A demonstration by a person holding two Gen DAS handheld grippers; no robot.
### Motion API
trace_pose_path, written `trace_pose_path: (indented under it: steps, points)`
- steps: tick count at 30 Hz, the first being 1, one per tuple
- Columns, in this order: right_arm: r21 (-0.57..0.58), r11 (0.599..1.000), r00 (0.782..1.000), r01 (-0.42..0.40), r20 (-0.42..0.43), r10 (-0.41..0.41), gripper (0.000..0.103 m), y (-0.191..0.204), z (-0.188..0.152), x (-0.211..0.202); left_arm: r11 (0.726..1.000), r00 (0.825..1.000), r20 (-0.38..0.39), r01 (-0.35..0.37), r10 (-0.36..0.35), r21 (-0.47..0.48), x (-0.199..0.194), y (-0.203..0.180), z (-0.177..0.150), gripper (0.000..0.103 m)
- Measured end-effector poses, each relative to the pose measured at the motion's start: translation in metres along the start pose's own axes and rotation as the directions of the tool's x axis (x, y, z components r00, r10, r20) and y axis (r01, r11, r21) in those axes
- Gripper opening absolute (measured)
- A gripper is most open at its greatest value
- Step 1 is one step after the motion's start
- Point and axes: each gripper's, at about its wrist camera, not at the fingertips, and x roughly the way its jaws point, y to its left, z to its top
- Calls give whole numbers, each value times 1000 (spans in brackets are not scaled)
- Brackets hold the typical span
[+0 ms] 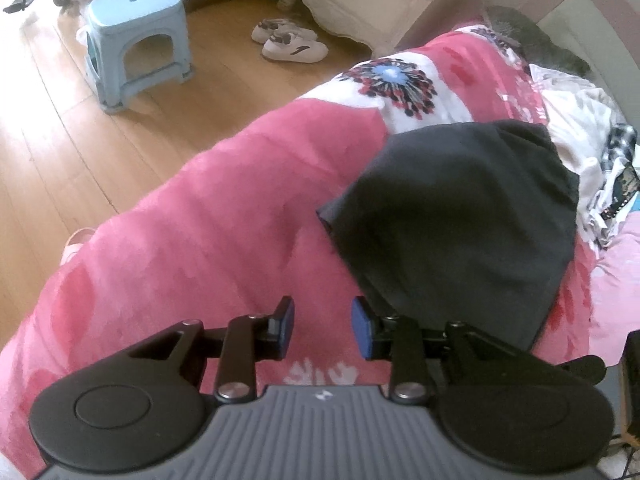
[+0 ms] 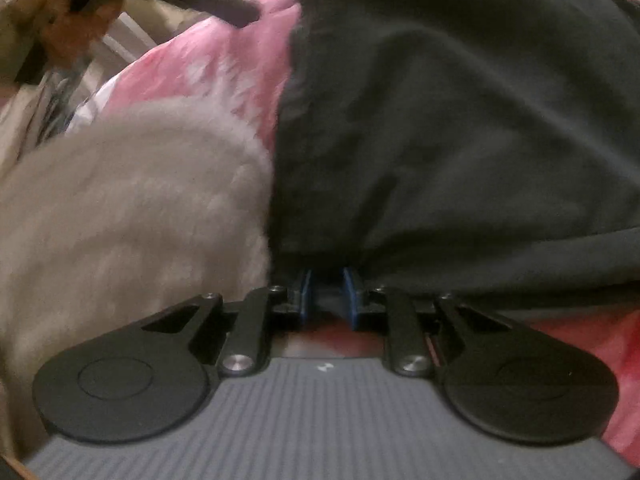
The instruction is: Fold clothes
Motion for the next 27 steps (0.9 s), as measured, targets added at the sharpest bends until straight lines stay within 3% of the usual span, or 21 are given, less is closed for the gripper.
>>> trace_pose_path:
  steps: [2, 7, 9, 14, 21, 27]
  points:
    - [-9, 1000, 1000, 6, -6, -6, 17, 2, 0, -7, 1000, 1000, -2, 2, -2, -3, 0, 0, -1, 33]
    - [-65, 997, 997, 40, 74, -35, 21, 13, 3, -40, 1000, 1000, -6, -2, 2, -19, 1, 3, -3, 33]
    - [-149, 985, 994, 83, 82, -71, 25, 23, 2, -43, 1000, 1000, -9, -3, 2, -24, 1, 3, -4, 33]
    - [-376, 910, 984, 176, 74, -160, 29, 45, -4, -33, 1000, 1000, -16, -4, 4, -23, 2, 3, -5, 33]
    - [-592, 787, 982, 172, 36, -187, 29, 57, -11, -9, 1000, 1000, -22, -7, 7, -23, 3, 3, -5, 33]
    - [-631, 762, 987, 145, 36, -159, 27, 57, -10, 3, 1000, 1000, -29, -12, 11, -29, 5, 7, -4, 34]
